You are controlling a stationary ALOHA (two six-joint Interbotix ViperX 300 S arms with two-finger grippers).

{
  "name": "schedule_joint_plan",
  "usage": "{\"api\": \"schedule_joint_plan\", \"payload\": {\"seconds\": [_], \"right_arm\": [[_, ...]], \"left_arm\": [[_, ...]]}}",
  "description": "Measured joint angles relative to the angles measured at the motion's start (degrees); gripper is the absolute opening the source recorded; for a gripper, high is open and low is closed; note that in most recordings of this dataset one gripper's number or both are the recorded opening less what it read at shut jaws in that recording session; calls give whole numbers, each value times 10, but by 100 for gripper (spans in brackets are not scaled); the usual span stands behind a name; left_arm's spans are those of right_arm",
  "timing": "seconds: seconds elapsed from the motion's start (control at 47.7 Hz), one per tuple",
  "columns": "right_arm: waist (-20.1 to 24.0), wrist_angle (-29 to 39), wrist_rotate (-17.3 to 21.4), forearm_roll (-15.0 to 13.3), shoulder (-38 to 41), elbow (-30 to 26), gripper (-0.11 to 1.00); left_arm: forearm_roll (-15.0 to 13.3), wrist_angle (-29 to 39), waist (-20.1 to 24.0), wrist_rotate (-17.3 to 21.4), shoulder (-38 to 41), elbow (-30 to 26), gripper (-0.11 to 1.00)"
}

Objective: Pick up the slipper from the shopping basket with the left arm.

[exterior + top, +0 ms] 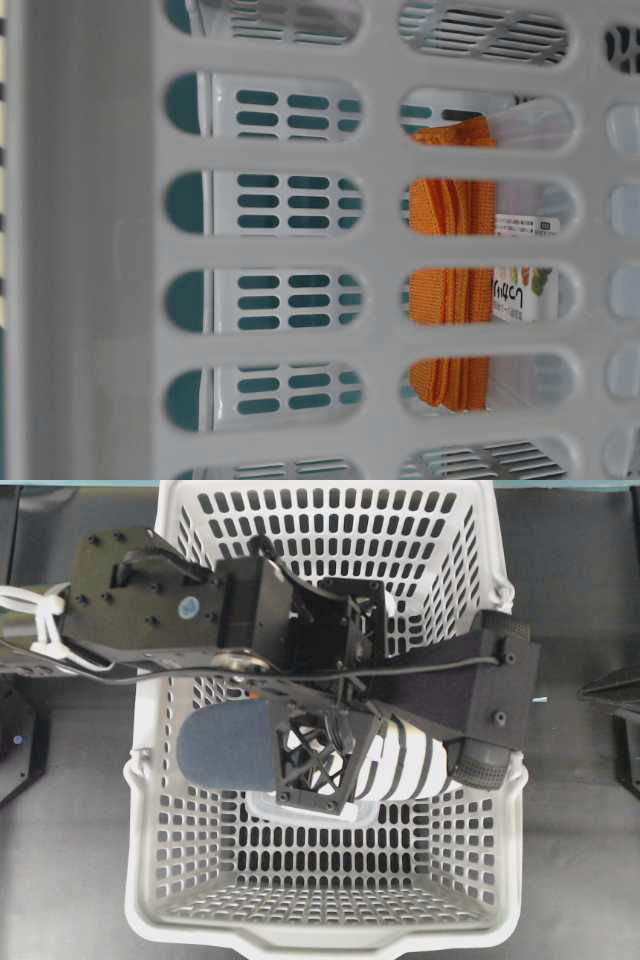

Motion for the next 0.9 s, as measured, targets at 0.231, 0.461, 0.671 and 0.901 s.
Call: {"api": "schedule_joint_plan", "payload": {"seconds": [0.231,0.461,0.671,0.901], "right_arm": [[0,0,0,0,-2,0,-1],[0,0,0,0,-4,0,-1],[0,0,0,0,-6,0,-1],[0,0,0,0,-6,-1,-1]], "left_arm": [[0,1,0,0,0,26,5],[0,0,0,0,-7,51,5],[0,-2,1,0,-12,62,5],[0,-2,0,2,-12,62,5]]}}
